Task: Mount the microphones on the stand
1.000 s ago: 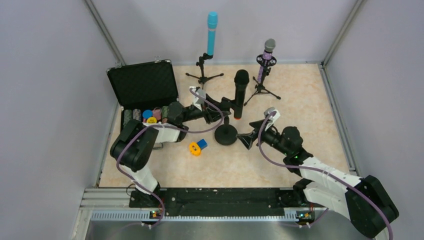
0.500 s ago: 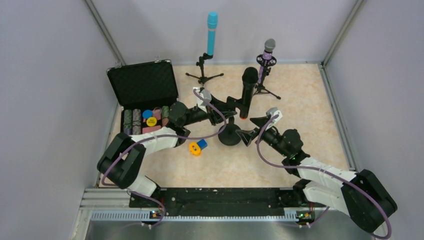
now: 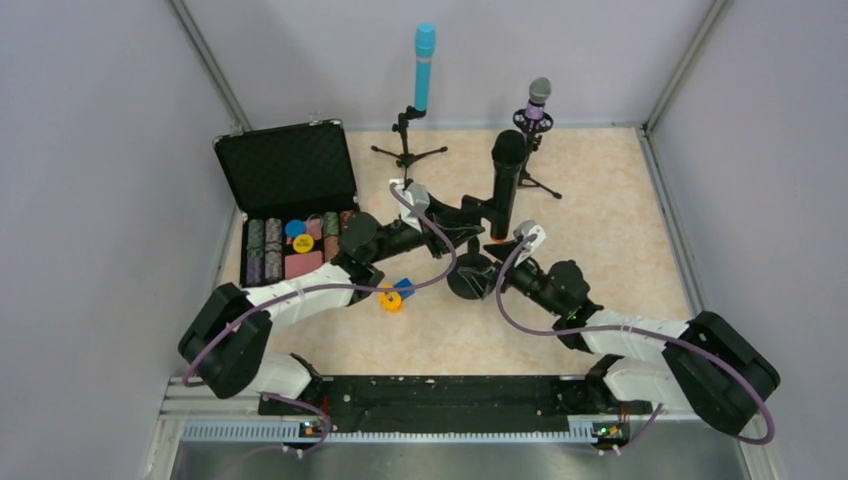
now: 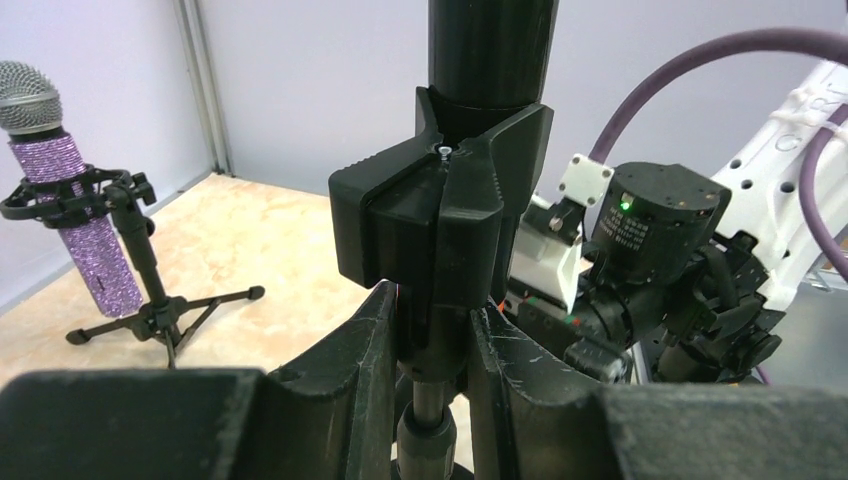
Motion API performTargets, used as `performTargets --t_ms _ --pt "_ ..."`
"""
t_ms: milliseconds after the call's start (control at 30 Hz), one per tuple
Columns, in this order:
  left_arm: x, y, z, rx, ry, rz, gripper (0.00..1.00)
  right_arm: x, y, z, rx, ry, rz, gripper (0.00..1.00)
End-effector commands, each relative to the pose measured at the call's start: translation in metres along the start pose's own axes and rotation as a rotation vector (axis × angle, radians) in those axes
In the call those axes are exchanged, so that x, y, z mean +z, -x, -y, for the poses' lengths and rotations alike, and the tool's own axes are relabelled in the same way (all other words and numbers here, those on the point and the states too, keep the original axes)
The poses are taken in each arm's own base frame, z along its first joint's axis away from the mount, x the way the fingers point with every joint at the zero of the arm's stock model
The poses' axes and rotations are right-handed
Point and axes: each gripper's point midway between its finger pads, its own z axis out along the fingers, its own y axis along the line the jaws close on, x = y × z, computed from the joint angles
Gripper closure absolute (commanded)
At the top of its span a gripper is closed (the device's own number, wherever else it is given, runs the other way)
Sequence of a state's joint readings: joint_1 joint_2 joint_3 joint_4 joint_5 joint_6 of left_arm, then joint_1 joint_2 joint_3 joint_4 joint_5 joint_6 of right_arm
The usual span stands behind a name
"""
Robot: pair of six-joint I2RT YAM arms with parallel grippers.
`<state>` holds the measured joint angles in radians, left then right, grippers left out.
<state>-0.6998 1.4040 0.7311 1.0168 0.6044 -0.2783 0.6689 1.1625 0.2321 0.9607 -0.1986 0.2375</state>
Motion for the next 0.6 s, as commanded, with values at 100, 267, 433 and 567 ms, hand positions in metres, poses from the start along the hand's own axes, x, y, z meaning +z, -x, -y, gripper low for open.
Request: performTargets --t_ms 100,267,433,567 --pt "0.01 0.085 0.023 0.117 -0.027 0.213 1.0 0.018 0.017 -0.01 -0.043 -0.023 0.068 0.15" --pt "0.008 0.093 0.021 0.119 0.01 0.224 1.0 0.026 -0.001 -0.012 -0.085 -0.049 0.014 0.17" --pt "0.006 0.096 0.021 0.112 0.024 0.24 1.0 0.023 -0.014 -0.006 -0.099 -0.095 -0.013 0.18" --pt "0.004 0.101 0.022 0.117 0.029 0.263 1.0 0.016 -0.019 -0.001 -0.092 -0.125 -0.01 0.18"
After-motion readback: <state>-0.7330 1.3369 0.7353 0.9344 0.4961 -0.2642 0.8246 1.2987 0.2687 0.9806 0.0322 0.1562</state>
